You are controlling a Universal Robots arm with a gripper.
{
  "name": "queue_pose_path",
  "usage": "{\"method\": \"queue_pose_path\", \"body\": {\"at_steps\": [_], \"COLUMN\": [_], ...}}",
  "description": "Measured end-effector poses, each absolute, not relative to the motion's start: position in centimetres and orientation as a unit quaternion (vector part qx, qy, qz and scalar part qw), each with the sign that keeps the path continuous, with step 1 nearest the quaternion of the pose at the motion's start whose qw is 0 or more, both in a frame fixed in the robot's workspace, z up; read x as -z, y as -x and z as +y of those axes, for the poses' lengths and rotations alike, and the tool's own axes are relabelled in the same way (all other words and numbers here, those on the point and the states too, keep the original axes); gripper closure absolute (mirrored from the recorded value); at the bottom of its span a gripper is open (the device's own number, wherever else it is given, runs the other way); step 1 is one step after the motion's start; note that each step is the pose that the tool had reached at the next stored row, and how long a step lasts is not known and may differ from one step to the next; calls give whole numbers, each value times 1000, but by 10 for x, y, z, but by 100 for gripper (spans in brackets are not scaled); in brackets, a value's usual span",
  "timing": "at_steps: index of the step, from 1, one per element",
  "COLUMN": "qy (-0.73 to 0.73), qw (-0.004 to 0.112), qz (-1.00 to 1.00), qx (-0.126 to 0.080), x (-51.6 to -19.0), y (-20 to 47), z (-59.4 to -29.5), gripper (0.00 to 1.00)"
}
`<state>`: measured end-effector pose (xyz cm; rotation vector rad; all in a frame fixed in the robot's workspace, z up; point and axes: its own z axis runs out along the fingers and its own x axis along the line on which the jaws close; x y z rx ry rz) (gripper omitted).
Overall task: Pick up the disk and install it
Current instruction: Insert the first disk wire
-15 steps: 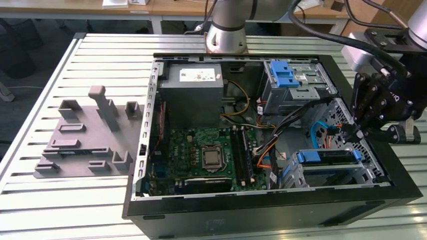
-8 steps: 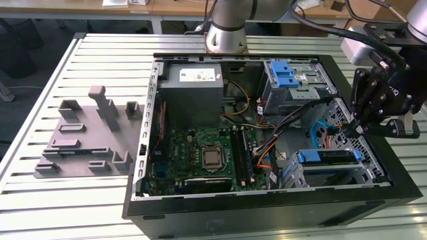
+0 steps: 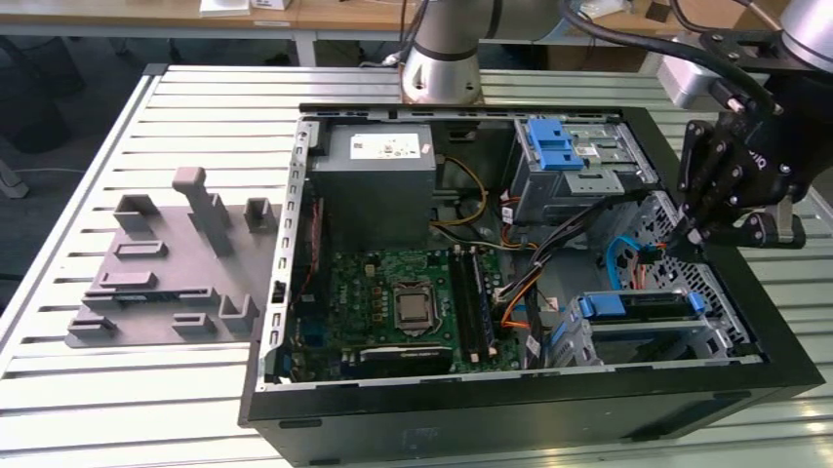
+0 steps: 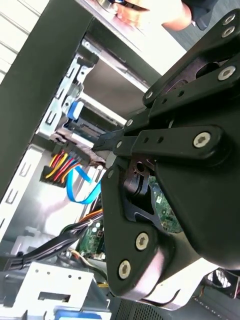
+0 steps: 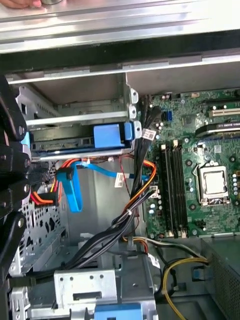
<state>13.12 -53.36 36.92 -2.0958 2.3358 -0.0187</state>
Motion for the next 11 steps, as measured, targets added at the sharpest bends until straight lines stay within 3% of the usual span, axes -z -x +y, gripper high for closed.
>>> {"method": "queue_pose_path", "body": {"at_steps": [10,11], "qy": [659,659], "qw": [-1,-1], "qz": [752,752], "qx": [4,4], "x": [-367,-366], "y": [-139,-140], "z": [-523,-523], "gripper": [89,83]}}
